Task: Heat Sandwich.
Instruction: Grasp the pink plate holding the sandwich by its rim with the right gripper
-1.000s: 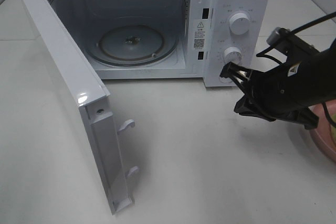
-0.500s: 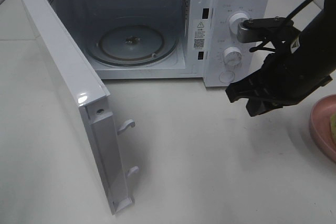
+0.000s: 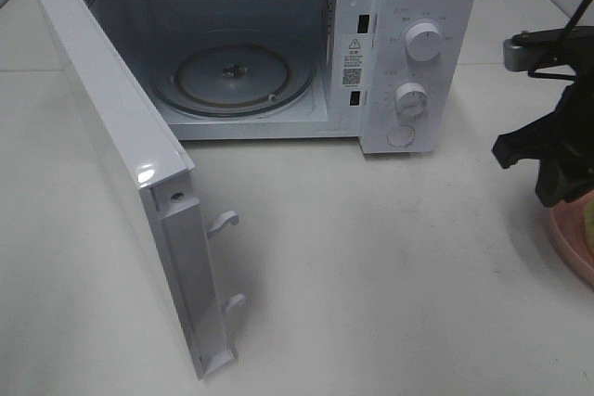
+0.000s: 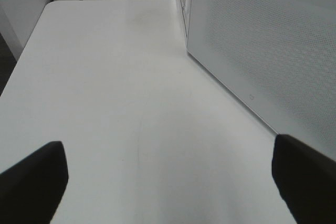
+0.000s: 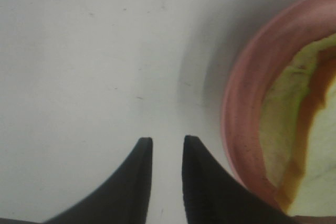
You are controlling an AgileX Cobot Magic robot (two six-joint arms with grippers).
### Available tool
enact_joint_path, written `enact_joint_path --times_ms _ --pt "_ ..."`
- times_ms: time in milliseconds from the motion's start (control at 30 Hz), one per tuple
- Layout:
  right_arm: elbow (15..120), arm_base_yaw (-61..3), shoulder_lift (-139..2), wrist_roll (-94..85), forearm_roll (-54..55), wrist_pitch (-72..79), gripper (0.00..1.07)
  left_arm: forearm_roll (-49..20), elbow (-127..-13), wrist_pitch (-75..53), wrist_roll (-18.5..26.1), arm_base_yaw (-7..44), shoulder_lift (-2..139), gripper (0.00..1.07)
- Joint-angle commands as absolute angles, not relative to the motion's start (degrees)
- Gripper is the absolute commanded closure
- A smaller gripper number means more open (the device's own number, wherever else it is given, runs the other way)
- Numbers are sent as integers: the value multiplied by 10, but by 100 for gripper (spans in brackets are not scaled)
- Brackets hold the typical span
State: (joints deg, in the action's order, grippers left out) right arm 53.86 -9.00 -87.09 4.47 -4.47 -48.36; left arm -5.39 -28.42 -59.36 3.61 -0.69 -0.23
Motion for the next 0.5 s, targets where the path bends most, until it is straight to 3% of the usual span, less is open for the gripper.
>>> enact_joint_path --times_ms 33,133,233,267,367,400,433,500 --pt "541 -54 -867 32 -48 -488 79 -56 -282 -589 36 -5 -17 3" --pt "541 -32 -867 28 -48 -487 74 -56 -282 -589 36 -5 -17 3" --pt "541 -22 -867 28 -57 -486 59 -56 -282 -589 36 -5 -17 3" --pt "541 -22 -867 28 -57 -486 59 -56 -282 -589 36 -5 -17 3" --pt "541 -21 -867 27 -77 -481 31 -56 -282 -589 36 -5 -17 3" --pt "541 -21 -867 27 -77 -481 31 -56 -282 -589 36 -5 -17 3" --pt "541 -21 -867 26 -83 -476 18 -56 -282 -589 36 -5 -17 3" --pt "541 -21 -867 26 -87 -470 9 -56 -282 -589 36 -5 -17 3"
